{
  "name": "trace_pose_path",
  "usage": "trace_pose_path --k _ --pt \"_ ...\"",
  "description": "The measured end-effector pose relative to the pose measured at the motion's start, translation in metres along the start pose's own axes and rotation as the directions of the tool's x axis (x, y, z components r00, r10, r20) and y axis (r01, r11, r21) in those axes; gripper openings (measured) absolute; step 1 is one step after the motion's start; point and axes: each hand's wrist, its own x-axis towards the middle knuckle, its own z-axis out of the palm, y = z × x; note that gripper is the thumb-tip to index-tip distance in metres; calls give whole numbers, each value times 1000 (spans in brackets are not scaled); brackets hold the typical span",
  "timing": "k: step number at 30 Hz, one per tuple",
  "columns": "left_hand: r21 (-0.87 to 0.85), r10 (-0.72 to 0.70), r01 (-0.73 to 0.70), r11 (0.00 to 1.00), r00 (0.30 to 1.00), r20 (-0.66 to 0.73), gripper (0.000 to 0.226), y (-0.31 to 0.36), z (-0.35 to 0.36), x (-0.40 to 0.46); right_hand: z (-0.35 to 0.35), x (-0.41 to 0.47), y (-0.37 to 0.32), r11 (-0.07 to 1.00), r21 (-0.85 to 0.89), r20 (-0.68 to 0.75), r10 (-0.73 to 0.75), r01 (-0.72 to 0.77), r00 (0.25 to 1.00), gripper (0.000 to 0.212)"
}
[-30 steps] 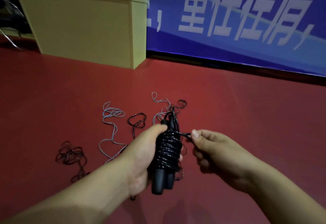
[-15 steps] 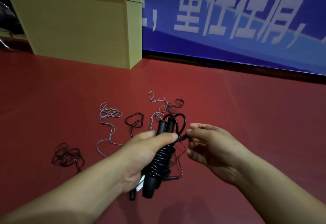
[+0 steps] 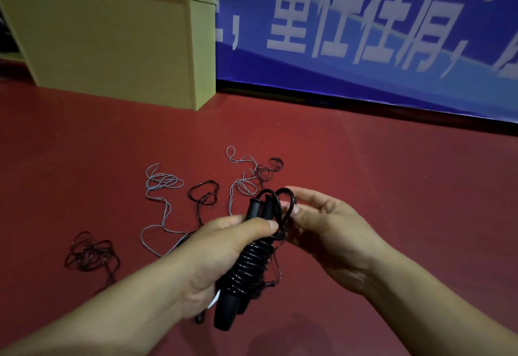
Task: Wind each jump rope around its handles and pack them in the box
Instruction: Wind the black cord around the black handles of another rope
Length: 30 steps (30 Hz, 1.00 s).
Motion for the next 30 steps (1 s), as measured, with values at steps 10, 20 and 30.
trace_pose_path --k 10,20,30 --pt "-102 63 -63 993 998 -2 58 2 6 13 0 -1 0 991 128 96 23 -35 995 26" --pt "-66 -7 0 998 995 -101 53 5 13 9 -3 -2 -1 993 108 82 31 -40 996 40" --pt "12 31 -29 1000 957 -289 37 6 22 8 -4 -1 1 999 -50 19 13 -12 1000 20"
